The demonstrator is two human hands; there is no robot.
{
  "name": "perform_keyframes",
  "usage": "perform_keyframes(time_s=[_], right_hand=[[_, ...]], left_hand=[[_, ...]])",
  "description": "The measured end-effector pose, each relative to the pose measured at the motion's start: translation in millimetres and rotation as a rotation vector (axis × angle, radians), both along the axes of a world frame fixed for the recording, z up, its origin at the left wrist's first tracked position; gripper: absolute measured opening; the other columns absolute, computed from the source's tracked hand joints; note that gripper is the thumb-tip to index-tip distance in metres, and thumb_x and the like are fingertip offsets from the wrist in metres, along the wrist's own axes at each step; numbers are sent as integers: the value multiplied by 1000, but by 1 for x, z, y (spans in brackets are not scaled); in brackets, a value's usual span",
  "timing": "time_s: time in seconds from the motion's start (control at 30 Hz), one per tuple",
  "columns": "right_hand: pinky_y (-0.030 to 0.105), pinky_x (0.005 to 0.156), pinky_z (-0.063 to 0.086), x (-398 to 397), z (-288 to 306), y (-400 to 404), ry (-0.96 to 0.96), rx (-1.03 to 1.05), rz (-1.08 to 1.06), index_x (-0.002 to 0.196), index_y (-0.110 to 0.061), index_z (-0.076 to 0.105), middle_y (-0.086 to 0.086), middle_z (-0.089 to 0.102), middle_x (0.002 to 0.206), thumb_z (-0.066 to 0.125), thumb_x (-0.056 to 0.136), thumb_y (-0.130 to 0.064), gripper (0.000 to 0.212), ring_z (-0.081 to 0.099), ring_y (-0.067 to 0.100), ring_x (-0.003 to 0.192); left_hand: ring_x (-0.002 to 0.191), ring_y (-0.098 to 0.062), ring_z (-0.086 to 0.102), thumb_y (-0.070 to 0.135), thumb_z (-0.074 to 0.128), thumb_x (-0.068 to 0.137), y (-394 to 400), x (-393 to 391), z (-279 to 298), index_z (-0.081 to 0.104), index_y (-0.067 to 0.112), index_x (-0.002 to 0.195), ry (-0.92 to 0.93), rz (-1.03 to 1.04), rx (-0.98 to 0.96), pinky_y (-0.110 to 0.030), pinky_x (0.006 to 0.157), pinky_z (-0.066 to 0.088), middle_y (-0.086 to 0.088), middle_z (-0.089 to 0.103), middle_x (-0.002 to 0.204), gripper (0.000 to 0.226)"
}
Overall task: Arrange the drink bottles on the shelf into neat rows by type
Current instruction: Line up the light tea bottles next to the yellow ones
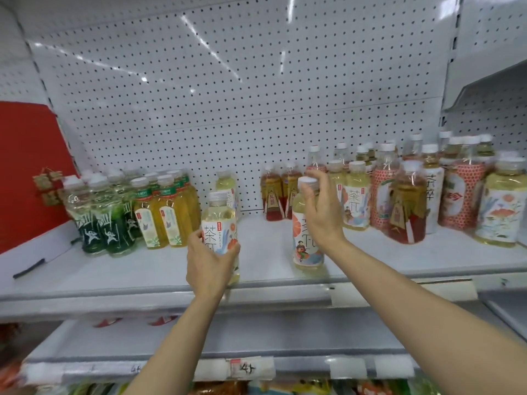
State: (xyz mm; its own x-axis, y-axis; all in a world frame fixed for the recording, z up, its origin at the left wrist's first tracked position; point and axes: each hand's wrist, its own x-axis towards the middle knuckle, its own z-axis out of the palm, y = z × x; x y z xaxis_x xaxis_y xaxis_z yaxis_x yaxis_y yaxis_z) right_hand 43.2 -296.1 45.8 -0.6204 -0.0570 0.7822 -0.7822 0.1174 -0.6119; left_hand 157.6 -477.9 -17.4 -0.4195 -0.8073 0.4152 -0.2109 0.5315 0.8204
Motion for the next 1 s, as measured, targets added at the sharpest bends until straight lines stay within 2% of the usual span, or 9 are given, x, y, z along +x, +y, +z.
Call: perform_keyframes(time_s=[0.1,0.2,0.33,0.47,0.57,0.7,0.8,0.9,1.0], right_hand=[[22,86,36,0,-3,-25,3,19,47,125,-15,49,-5,48,116,42,101,-32,30,42,1,102],[21,86,36,-6,-8,-51,22,43,73,126,-16,49,-1,50,118,41,100,-34,33,46,6,104],[6,84,31,-14,-14,-79,26,81,92,126,-12,49,0,49,119,42,101,-30,32,40,-2,99],[28,88,43,-27,-18,-103,0,73,115,125,-18,48,-3,48,118,40,101,-36,31,46,5,100],[34,94,43,-34,-21,-114,-9,53,159,128,-19,46,-6,46,120,43,99,-37,34,45,6,108],[30,104,35,-36,-30,-111,-118,134,231,143,-20,28,-5,39,134,66,82,-52,79,37,7,123],[38,106,35,-41,-47,-107,-133,336,105,145,-21,22,-1,38,139,81,65,-50,103,35,15,129],[41,95,46,-50,-59,-108,-301,359,85,135,-21,31,-1,48,130,85,58,-47,98,48,18,121],[43,91,49,-64,-59,-122,-394,356,60,128,-17,39,1,53,123,86,55,-46,92,52,19,114]], left_hand=[[90,-16,54,43,81,75,-13,-5,-1,39,19,125,-8,18,15,-37,74,48,-1,59,113,71],[91,-16,55,41,82,75,-22,-15,1,37,18,125,-21,12,4,-35,71,47,-1,57,111,71],[98,-19,60,41,84,73,-33,-33,1,36,18,125,-27,0,-12,-30,67,47,-2,58,115,74],[103,-21,60,39,84,73,-45,-55,-1,36,17,126,1,2,-14,-30,71,52,-4,55,118,76],[105,-23,60,40,85,72,-53,-66,-4,32,21,127,16,-3,-4,-37,77,58,-4,54,119,78],[103,-22,55,31,80,79,-63,-73,-13,26,18,129,-10,-82,26,-36,78,49,-4,49,126,75],[109,-25,52,22,80,77,-76,-82,-12,24,14,128,-49,-130,25,-41,85,50,-7,44,127,76],[115,-30,51,21,80,75,-91,-95,-9,22,15,127,-99,-136,20,-47,91,52,-9,41,128,78],[117,-31,51,18,82,74,-107,-115,-7,21,10,132,-102,-133,32,-38,86,51,-12,42,130,84]])
